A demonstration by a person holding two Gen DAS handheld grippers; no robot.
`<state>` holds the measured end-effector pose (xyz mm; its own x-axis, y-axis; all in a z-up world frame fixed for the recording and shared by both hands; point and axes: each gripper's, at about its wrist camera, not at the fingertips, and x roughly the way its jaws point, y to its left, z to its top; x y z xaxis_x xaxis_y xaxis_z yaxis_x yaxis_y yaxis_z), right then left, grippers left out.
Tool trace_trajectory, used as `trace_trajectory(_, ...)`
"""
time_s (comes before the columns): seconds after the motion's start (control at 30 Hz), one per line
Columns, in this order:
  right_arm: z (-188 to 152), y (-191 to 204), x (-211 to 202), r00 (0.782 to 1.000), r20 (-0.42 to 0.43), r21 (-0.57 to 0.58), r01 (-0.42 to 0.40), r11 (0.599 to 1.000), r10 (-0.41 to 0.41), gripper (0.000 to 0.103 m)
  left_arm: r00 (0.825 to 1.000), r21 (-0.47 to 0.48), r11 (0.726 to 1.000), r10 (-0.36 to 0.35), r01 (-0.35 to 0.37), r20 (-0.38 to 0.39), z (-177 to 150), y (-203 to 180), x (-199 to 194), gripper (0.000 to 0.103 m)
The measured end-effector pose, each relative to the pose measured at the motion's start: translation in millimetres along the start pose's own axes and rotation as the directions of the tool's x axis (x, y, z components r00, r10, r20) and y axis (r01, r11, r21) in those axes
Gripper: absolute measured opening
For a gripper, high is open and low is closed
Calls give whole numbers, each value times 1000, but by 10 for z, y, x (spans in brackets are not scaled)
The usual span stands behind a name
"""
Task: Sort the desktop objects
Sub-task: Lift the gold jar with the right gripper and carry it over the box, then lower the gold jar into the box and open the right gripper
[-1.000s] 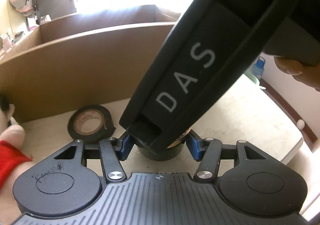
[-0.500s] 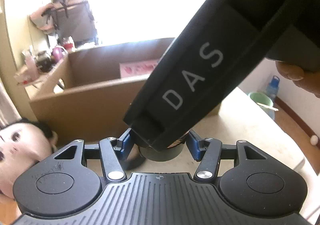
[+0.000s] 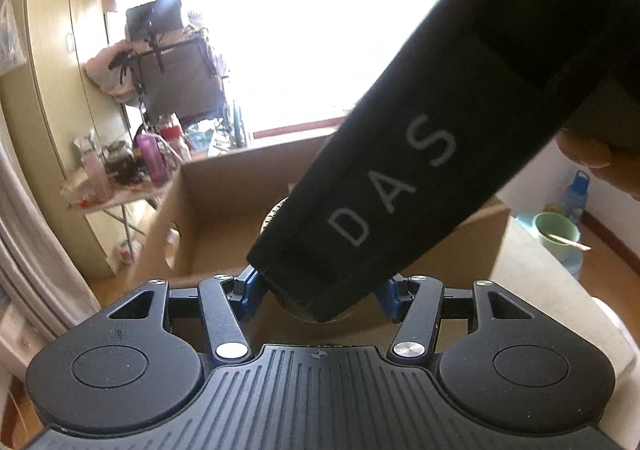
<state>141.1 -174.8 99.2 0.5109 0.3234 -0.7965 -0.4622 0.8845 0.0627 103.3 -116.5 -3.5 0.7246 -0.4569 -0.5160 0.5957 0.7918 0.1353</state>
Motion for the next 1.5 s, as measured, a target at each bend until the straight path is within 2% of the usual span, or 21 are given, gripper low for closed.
trace_trajectory(0.23, 373, -284, 140, 1000, -5, 52, -18, 999, 18, 61, 1000, 18, 1000, 5, -4, -22, 198, -72, -94, 56)
trace_trajectory(0.43, 628, -712, 512, 996, -64, 145, -44, 988, 54, 61, 995, 6, 999, -35, 36, -98, 360, 96, 309, 56)
trace_trajectory(0.57, 710, -1027, 873, 987, -135, 225, -60, 973, 92, 61, 982, -25, 998, -68, 64, -179, 374, 172, 650, 56)
trace_trajectory(0.67, 719, -1244, 1141, 976, -183, 272, -62, 960, 115, 61, 962, -54, 994, -104, 93, -253, 362, 209, 910, 56)
trace_trajectory(0.93, 609, -1671, 1603, 948, -276, 364, -51, 930, 160, 61, 891, -107, 982, -188, 158, -413, 323, 235, 1467, 56)
trace_trajectory(1.17, 454, -1896, 1785, 919, -333, 426, -54, 903, 212, 61, 809, -161, 966, -257, 201, -529, 249, 150, 1652, 56)
trace_trajectory(1.27, 412, -1923, 1846, 916, -356, 407, -24, 913, 183, 61, 803, -123, 970, -241, 207, -545, 228, 87, 1595, 56)
trace_trajectory(1.3, 396, -1924, 1872, 915, -368, 394, -7, 919, 165, 57, 801, -111, 971, -236, 210, -550, 217, 61, 1574, 56)
trace_trajectory(1.37, 365, -1948, 1911, 912, -383, 389, 13, 921, 149, 44, 796, -100, 972, -233, 214, -559, 195, 25, 1538, 56)
trace_trajectory(1.43, 365, -1982, 1906, 913, -374, 411, 6, 911, 163, 42, 797, -97, 972, -232, 214, -558, 178, 15, 1488, 57)
trace_trajectory(1.5, 388, -1967, 1876, 920, -366, 393, 17, 919, 140, 42, 796, -104, 971, -236, 215, -557, 156, 22, 1440, 57)
